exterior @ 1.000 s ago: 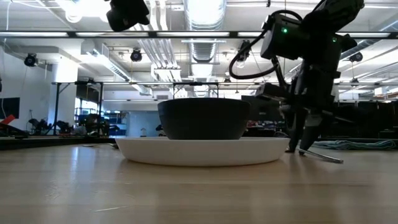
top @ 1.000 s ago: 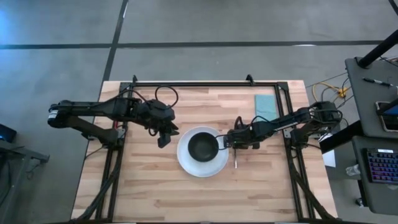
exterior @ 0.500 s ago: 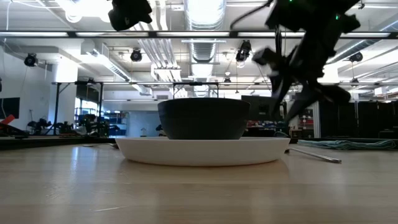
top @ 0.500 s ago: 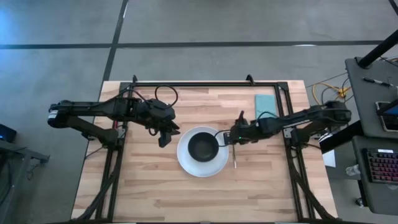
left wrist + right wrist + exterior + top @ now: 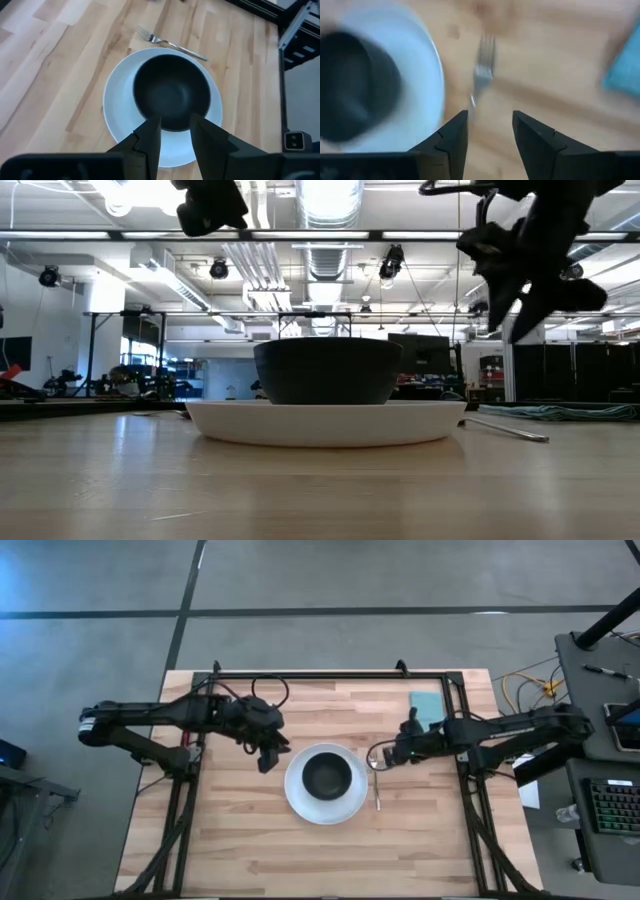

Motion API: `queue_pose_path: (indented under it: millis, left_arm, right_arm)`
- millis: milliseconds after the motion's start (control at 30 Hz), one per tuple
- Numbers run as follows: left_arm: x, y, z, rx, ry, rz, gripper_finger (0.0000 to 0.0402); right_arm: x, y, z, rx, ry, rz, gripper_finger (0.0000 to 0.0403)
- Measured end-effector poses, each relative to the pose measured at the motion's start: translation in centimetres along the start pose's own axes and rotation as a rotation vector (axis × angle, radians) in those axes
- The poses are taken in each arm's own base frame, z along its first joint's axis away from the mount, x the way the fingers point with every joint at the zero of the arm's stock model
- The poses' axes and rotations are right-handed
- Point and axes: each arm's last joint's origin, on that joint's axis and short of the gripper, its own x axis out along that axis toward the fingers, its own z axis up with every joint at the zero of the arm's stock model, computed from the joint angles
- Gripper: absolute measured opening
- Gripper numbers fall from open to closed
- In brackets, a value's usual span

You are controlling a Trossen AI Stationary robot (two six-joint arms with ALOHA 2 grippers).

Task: Set table place
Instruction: Put the fork to the right of the white plate

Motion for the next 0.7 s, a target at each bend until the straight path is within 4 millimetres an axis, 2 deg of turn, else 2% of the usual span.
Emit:
queue_pose_path:
  millis: [167,433,700]
  left_arm:
    - [0.6,0.4,0.2,-0.016,0.011,0.021,0.0089]
    - [1.1,0.4,0.2,-0.017,0.025,0.026,0.0089]
    - [1.1,0.4,0.2,-0.017,0.026,0.026,0.0089]
  right_arm:
    - [1.6,0.7,-1.7,-0.073,0.141,0.004,0.0121]
    - [5.1,2.6,-4.1,-0.141,0.255,0.012,0.0064]
    - [8.0,3.9,-5.7,-0.135,0.312,0.048,0.0021]
